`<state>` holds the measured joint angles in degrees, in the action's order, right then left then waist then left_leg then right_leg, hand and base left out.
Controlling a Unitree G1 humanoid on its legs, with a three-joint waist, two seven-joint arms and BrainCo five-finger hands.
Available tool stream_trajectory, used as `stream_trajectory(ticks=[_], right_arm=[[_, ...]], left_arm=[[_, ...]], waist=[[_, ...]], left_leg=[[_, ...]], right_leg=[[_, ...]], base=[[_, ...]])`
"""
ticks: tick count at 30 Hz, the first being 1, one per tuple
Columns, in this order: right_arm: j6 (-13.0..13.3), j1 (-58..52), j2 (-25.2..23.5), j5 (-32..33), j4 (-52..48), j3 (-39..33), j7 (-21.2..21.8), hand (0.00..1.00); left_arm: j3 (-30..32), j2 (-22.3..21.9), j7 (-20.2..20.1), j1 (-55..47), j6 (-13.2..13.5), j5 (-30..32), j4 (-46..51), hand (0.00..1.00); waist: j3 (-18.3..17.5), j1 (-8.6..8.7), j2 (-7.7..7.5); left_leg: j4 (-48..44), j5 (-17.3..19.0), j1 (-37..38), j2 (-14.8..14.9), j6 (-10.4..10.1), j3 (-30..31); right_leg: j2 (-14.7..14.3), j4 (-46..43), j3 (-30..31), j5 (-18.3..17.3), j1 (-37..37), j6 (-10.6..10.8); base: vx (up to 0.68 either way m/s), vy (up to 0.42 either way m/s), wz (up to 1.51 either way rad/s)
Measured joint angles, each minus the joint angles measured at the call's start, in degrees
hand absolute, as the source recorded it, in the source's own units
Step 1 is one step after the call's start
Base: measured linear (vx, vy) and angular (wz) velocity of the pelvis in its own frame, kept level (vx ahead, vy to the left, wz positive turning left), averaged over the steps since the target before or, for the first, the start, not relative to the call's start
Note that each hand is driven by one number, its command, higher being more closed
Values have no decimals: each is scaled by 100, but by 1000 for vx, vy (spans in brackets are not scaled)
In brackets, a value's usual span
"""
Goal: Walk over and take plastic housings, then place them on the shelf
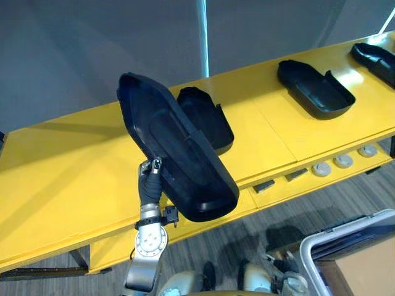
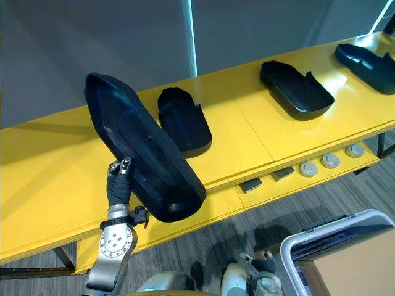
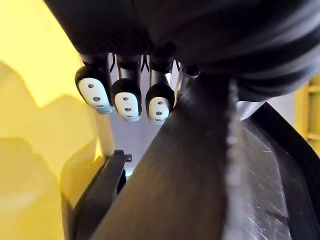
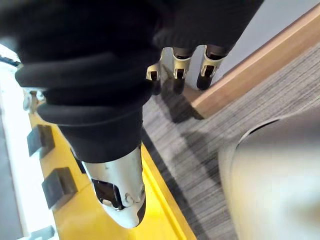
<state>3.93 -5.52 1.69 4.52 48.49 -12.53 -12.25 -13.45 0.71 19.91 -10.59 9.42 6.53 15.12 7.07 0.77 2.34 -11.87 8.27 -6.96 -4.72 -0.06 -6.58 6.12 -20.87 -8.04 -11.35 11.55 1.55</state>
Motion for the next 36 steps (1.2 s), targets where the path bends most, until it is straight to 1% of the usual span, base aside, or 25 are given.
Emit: stream_trajectory(ticks=[6, 8, 9, 10, 11, 12, 13, 14, 15, 16, 17, 18, 19, 20, 22, 23, 24, 25, 26, 27, 29, 30, 31, 32, 36], right_arm=[[0, -155, 8, -4, 85, 2, -9, 0], [1, -170, 10, -4, 147, 4, -33, 0], [6, -107, -17, -4, 257, 14, -40, 0], [12, -54, 48, -5, 376, 8, -53, 0], [11, -28, 118, -6, 422, 11, -57, 0], [17, -30, 138, -6, 425, -1, -58, 0], [22, 3, 210, -12, 475, -48, -95, 0], [18, -19, 124, -15, 482, -53, -143, 0], [12, 16, 110, -24, 496, -59, -150, 0], [-20, 163, 134, -39, 598, -87, -171, 0], [-22, 209, 159, -55, 636, -81, -174, 0], [-24, 211, 165, -57, 660, -77, -178, 0], [-31, 240, 181, -61, 686, -72, -182, 0], [-39, 299, 150, -62, 667, -89, -183, 0], [-44, 312, -45, -69, 646, -74, -158, 0], [-62, 312, -103, -70, 663, -57, -152, 0], [-104, 345, -164, -74, 706, 50, -144, 0], [-124, 397, -174, -77, 757, 202, -133, 0], [-133, 385, -172, -78, 791, 212, -131, 0], [-165, 382, -145, -73, 923, 211, -130, 0], [-175, 342, -78, -65, 962, 211, -130, 0], [-166, 307, -60, -62, 963, 210, -128, 0], [-150, 282, -31, -61, 960, 209, -127, 0], [-147, 263, 6, -61, 962, 207, -129, 0], [-141, 235, -39, -57, 962, 167, -120, 0]], left_arm=[[7, 43, 8, -13, 0, -23, -26, 100], [2, 79, 12, 89, -1, -16, -113, 100], [3, 121, 16, 189, -2, -13, -173, 100], [1, 122, 28, 229, -2, -14, -172, 100], [0, 108, 30, 224, -2, -15, -173, 100], [-12, 68, 29, 214, -3, -16, -170, 100], [-43, -9, 42, 200, 3, -23, -187, 100], [11, 56, 74, 295, 16, -33, -168, 100], [2, 60, 104, 396, 39, -45, -172, 100], [-23, 55, 162, 507, 57, -81, -175, 100], [-90, 53, 166, 572, 48, -128, -191, 100], [-152, 58, 170, 600, 55, -131, -192, 100], [-244, 62, 183, 639, 105, -138, -196, 100], [-250, 73, 181, 713, 113, -141, -201, 100], [-202, 231, 220, 761, 115, -138, -249, 100], [-162, 292, 270, 753, 114, -135, -281, 100], [-28, 393, 311, 689, 114, -136, -291, 100], [110, 480, 327, 633, 110, -136, -301, 100], [149, 496, 343, 619, 109, -136, -322, 100], [209, 486, 348, 548, 107, -140, -335, 100], [210, 452, 304, 416, 107, -141, -332, 100], [201, 427, 250, 332, 107, -139, -324, 100], [181, 372, 233, 257, 106, -138, -282, 100], [174, 326, 225, 251, 100, -137, -280, 100], [178, 283, 146, 247, 44, -116, -220, 100]], waist=[[-182, 7, -24], [-173, 47, -92], [-149, 43, -200], [-176, 64, -139], [-160, 54, -131], [-185, 35, -18], [-211, 17, -86], [-257, 124, -412], [-243, 155, -395], [-171, 131, -296], [-142, 160, -273], [-143, 143, -255], [-147, 110, -195], [-169, 36, -146], [-122, -109, -239], [-124, -166, -239], [-128, -178, -240], [-109, -154, -278], [-117, -140, -330], [-152, -128, -395], [-161, -132, -416], [-181, -130, -446], [-227, -125, -520], [-209, -104, -487], [-189, -52, -472]], left_leg=[[143, -82, 257, 74, -49, 27], [-526, -95, -76, 45, -116, 8], [-866, 228, -478, 242, -19, -392], [-876, 227, -685, 734, 34, -863], [-814, -9, -762, 1002, 57, -1044], [-775, -620, -860, 1309, 209, -1139], [-942, -607, -912, 1183, 189, -1052], [-1122, -438, -1096, 933, 211, -901], [-1518, -194, -1274, 1089, 243, -886], [-1885, 6, -1398, 1526, -19, -684], [-1746, -10, -1359, 1799, -378, -313], [-1559, -134, -1251, 1908, -530, -120], [-1400, -101, -1079, 2054, -1015, 206], [-1681, 364, -1116, 2030, -959, 81], [-2307, 701, -1267, 2097, -788, -268], [-2429, 812, -1275, 2141, -720, -385], [-2453, 1015, -1276, 2146, -575, -561], [-2395, 1027, -1311, 2041, -450, -725], [-2342, 991, -1312, 1973, -345, -775], [-2158, 914, -1283, 1835, -148, -861], [-1754, 733, -1111, 1588, 37, -869], [-1401, 559, -990, 1360, 89, -864], [-1093, 413, -923, 1127, 84, -832], [-1009, 369, -927, 1043, 86, -759], [-722, 7, -791, 816, 172, -625]], right_leg=[[-83, 419, -268, 88, -480, -133], [62, 458, -491, 130, -604, -197], [174, 448, -578, 142, -619, -197], [181, 267, -722, 140, -557, -199], [188, 71, -799, 135, -486, -200], [204, -351, -842, 98, -351, -192], [436, -995, -780, -129, 64, -123], [800, -721, -752, -117, 48, 27], [804, -687, -762, -197, 20, 73], [792, -776, -734, -235, 28, 116], [833, -853, -682, -232, 35, 124], [867, -883, -633, -227, 44, 138], [918, -876, -501, -184, 43, 363], [978, -631, -315, 9, 39, 679], [987, -99, -82, 447, -51, 822], [980, 52, -118, 611, -47, 703], [947, 389, -334, 974, -44, 374], [966, 549, -472, 984, -19, 389], [905, 473, -473, 913, -40, 489], [690, 202, -452, 551, -102, 788], [182, -1, -183, -19, -284, 798], [-119, 47, 63, -315, -430, 706], [-260, 318, 257, -455, -542, 303], [-291, 419, 362, -408, -576, 149], [-202, 518, 288, -287, -707, 106]], base=[[131, -47, 15], [61, 0, 67], [-1, 39, 77], [-12, 37, 62], [-4, 45, 38], [-21, 81, 11], [-31, 121, 46], [-15, 81, 56], [-4, 61, 54], [-13, 119, 21], [-25, 125, 2], [-25, 289, -6], [-10, 373, -46], [-10, 475, -63], [-48, 413, -91], [-132, 416, -111], [-177, 370, -90], [-179, 343, -69], [-166, 276, -25], [-136, 246, 1], [-84, 172, 14], [-54, 107, 33], [-65, 121, 42], [-54, 88, 42], [-1, 44, 28]])
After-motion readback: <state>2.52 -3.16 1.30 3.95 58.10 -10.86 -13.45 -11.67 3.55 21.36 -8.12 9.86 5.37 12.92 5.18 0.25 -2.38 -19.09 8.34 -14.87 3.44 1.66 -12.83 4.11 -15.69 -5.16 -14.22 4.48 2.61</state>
